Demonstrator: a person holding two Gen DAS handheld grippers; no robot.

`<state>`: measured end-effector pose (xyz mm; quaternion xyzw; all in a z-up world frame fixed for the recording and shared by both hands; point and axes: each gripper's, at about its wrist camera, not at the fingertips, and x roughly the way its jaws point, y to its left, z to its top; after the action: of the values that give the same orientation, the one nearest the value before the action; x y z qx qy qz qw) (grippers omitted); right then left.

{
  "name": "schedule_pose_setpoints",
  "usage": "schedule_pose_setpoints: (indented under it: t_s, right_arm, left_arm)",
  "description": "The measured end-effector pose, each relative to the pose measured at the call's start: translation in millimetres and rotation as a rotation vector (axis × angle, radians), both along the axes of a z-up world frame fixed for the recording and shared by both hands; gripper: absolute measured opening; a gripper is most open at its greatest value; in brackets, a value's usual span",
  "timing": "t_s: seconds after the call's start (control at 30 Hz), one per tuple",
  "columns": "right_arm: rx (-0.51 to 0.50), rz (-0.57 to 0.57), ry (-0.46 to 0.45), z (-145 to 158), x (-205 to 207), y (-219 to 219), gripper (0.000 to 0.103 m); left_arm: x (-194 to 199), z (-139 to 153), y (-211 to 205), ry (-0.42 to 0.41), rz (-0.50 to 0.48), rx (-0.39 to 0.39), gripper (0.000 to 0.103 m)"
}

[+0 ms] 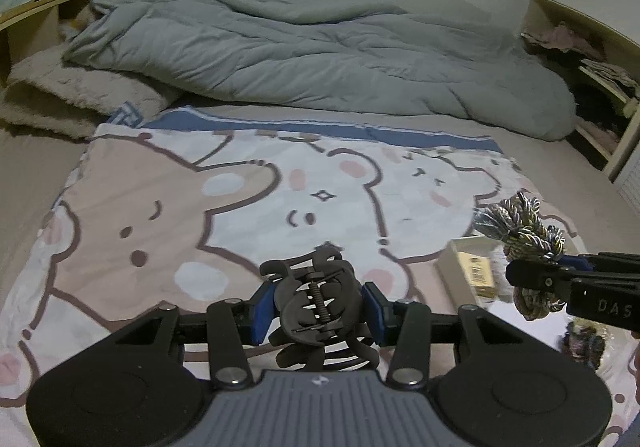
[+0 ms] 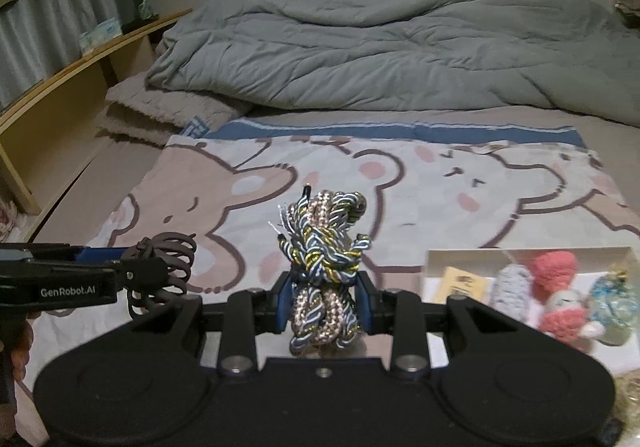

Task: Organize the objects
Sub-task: 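Carry the dark keychain and braided cord keychain over the white box with both tools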

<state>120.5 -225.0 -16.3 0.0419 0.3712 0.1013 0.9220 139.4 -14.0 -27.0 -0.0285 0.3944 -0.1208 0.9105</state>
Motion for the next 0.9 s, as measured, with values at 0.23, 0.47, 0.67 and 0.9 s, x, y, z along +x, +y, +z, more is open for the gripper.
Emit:
schedule_pose_setpoints:
  t_s: [0.23, 0.47, 0.67, 0.9]
  right_arm:
    - [-0.009, -0.077, -0.010, 5, -19, -44, 0.034]
    - [0.004, -0.156, -0.026, 7, -37, -89, 0.034]
    - [0.013, -0.192, -0.024, 3, -47, -117, 0.034]
    - [0.027, -0.212, 0.013, -9, -53, -140, 0.034]
  left_arm:
    - [-5, 4, -44, -0.009, -0.066, -0.034, 0.048]
    - [-11, 4, -88, -0.010, -0.137, -0.074, 0.047]
    - [-14, 0, -118, 0.006, -0.181, -0.105, 0.047]
    - [-15, -11, -145, 0.056, -0.212, -0.153, 0.047]
